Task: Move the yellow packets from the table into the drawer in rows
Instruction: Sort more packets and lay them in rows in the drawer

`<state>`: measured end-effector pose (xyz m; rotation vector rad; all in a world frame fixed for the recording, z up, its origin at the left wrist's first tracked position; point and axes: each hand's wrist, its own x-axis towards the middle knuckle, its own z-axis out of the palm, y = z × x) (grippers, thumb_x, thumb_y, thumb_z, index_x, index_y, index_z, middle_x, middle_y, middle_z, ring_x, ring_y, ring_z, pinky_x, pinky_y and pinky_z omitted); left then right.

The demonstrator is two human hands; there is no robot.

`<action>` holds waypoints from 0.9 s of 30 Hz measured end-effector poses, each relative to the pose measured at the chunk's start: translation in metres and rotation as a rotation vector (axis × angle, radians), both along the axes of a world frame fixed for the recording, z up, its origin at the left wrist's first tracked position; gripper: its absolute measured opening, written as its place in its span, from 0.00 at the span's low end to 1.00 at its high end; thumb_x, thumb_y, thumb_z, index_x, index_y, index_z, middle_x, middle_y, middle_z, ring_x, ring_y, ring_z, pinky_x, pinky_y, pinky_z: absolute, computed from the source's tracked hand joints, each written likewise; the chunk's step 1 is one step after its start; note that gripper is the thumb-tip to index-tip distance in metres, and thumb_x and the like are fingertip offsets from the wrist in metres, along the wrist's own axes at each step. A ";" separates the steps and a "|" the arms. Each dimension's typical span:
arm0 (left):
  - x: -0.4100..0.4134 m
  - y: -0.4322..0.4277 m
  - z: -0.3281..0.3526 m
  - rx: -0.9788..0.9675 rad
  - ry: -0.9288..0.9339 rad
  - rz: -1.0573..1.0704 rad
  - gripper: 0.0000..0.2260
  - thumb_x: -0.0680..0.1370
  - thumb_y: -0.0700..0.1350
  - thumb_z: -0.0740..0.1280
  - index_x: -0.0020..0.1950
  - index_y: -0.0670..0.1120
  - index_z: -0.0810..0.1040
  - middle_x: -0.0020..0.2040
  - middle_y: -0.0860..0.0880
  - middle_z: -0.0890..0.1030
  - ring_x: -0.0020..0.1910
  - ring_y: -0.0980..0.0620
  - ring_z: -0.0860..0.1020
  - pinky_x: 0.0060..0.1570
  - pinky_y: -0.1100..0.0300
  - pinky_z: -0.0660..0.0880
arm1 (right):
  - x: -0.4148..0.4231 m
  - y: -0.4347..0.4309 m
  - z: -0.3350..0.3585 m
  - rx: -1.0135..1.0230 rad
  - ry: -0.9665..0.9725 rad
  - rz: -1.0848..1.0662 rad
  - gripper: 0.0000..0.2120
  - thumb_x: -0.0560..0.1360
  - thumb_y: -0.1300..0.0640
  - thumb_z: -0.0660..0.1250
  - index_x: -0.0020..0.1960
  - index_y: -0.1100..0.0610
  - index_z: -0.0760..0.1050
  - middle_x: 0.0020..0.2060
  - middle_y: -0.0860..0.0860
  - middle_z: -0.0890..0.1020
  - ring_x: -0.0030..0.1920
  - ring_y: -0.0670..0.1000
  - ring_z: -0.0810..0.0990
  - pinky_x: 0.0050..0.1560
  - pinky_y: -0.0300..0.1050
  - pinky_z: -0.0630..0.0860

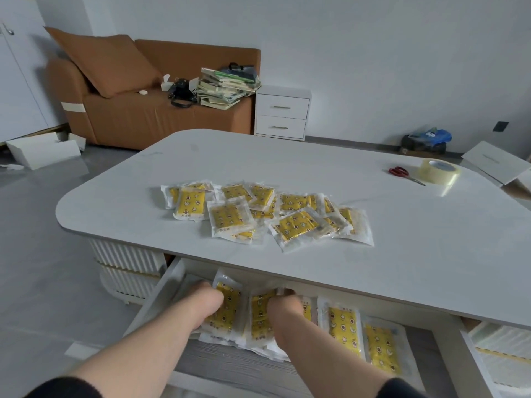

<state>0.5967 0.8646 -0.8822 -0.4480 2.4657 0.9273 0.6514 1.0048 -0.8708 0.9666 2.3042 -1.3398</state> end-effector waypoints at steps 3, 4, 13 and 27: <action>0.002 -0.001 0.001 -0.104 0.069 -0.075 0.11 0.76 0.38 0.61 0.58 0.41 0.74 0.43 0.47 0.74 0.39 0.51 0.74 0.31 0.62 0.69 | -0.006 -0.004 -0.014 0.011 0.090 -0.127 0.15 0.77 0.62 0.57 0.62 0.60 0.72 0.55 0.57 0.77 0.48 0.53 0.77 0.52 0.46 0.78; 0.002 -0.002 0.002 -0.132 0.084 -0.098 0.10 0.76 0.39 0.61 0.56 0.42 0.75 0.42 0.47 0.74 0.38 0.51 0.74 0.31 0.62 0.70 | -0.006 -0.003 -0.015 0.067 0.077 -0.084 0.13 0.76 0.63 0.57 0.59 0.59 0.71 0.54 0.56 0.77 0.50 0.54 0.78 0.52 0.47 0.79; 0.008 -0.005 0.002 -0.328 0.183 -0.280 0.13 0.75 0.40 0.61 0.59 0.44 0.74 0.44 0.50 0.77 0.39 0.55 0.76 0.31 0.64 0.71 | -0.006 0.004 -0.021 0.500 0.009 0.183 0.19 0.72 0.59 0.57 0.62 0.59 0.70 0.58 0.55 0.79 0.59 0.57 0.75 0.56 0.48 0.76; 0.006 -0.033 0.024 -0.539 0.333 -1.269 0.34 0.74 0.63 0.64 0.77 0.53 0.57 0.77 0.52 0.59 0.75 0.50 0.58 0.74 0.50 0.58 | 0.013 0.069 -0.014 0.598 0.361 0.938 0.27 0.73 0.38 0.65 0.71 0.41 0.68 0.72 0.41 0.68 0.71 0.47 0.67 0.69 0.42 0.67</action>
